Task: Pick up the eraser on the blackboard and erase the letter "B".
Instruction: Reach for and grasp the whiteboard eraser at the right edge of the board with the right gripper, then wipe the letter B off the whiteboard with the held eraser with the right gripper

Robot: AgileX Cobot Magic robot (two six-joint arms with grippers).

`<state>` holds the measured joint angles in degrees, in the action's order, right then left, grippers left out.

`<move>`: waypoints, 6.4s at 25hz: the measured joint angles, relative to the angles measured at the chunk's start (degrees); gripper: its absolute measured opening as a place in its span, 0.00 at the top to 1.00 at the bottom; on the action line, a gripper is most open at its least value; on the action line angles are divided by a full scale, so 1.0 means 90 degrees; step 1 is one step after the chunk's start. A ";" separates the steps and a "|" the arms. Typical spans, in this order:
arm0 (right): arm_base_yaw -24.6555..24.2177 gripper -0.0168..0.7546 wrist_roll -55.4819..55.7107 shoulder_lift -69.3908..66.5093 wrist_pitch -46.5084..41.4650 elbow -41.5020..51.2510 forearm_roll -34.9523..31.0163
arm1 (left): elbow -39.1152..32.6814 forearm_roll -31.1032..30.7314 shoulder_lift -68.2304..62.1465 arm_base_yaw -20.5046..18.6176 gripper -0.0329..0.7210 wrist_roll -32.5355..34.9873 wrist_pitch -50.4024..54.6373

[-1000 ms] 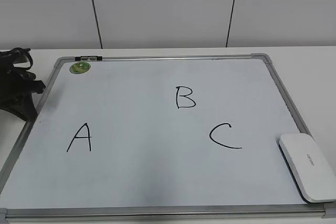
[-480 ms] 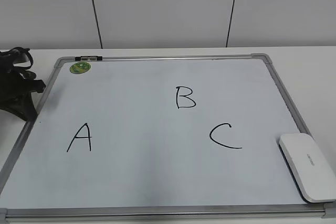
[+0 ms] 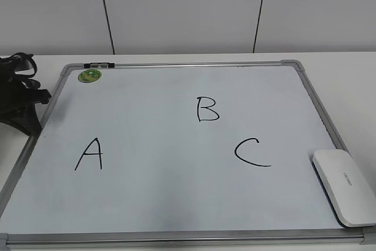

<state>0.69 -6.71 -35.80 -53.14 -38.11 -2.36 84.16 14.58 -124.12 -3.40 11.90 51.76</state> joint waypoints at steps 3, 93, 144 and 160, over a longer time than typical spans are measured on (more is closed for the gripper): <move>0.0000 0.21 -0.0072 -0.1019 -0.0096 -0.0056 -0.0122 | 0.0000 0.0000 0.0000 0.0000 0.92 0.0000 0.0008; 0.2368 0.28 0.0437 -1.1221 -0.1850 -0.9477 0.0196 | 0.0000 0.0028 0.0000 0.0000 0.92 0.0000 0.0063; 0.3424 0.29 0.0078 -1.2120 -0.1841 -1.0341 0.0333 | 0.0000 0.0067 -0.0011 -0.0014 0.92 0.0000 0.0026; 0.2626 0.29 0.0550 -1.2120 -0.1827 -1.0351 0.0422 | 0.0000 0.0095 -0.0011 -0.0014 0.92 0.0000 -0.0022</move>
<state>24.33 -1.76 -144.89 -69.59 -131.27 1.44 84.16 15.43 -124.21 -3.53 11.90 51.56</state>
